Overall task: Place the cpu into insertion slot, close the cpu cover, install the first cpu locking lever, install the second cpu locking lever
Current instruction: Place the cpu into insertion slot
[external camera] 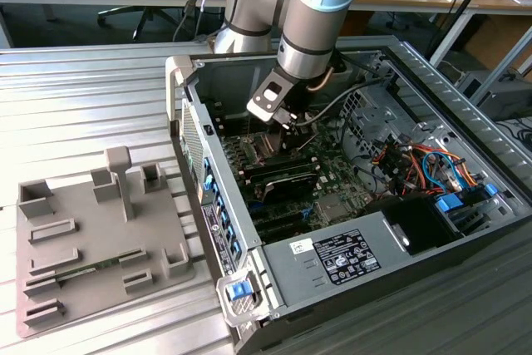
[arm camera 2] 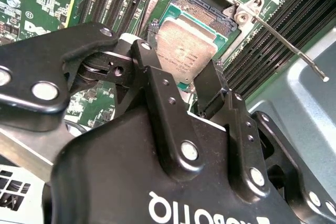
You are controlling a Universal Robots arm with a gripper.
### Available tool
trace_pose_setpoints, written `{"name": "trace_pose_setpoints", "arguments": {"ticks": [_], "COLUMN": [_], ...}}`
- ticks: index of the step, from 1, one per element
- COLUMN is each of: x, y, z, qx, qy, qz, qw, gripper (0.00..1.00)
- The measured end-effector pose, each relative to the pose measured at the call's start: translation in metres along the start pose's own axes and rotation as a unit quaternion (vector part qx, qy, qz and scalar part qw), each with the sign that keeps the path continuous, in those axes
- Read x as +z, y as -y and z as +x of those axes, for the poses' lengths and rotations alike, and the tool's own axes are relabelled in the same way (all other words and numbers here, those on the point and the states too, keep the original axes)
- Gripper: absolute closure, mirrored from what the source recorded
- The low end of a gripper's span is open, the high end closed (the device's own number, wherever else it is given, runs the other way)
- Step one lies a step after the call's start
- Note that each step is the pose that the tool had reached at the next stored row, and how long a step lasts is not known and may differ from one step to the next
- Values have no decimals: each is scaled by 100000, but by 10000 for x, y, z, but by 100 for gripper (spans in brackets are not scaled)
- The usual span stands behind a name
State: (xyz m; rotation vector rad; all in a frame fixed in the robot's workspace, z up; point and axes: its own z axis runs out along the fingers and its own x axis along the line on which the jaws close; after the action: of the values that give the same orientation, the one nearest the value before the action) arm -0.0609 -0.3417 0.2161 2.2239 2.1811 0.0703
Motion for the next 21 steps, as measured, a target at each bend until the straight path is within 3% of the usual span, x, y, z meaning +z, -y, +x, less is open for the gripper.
{"name": "trace_pose_setpoints", "arguments": {"ticks": [4,21], "x": [13,82], "y": [7,35], "z": [0,32], "qx": [-1177,-1637], "qy": [-59,-78], "qz": [14,24], "qw": [99993,99987], "gripper": [47,47]}}
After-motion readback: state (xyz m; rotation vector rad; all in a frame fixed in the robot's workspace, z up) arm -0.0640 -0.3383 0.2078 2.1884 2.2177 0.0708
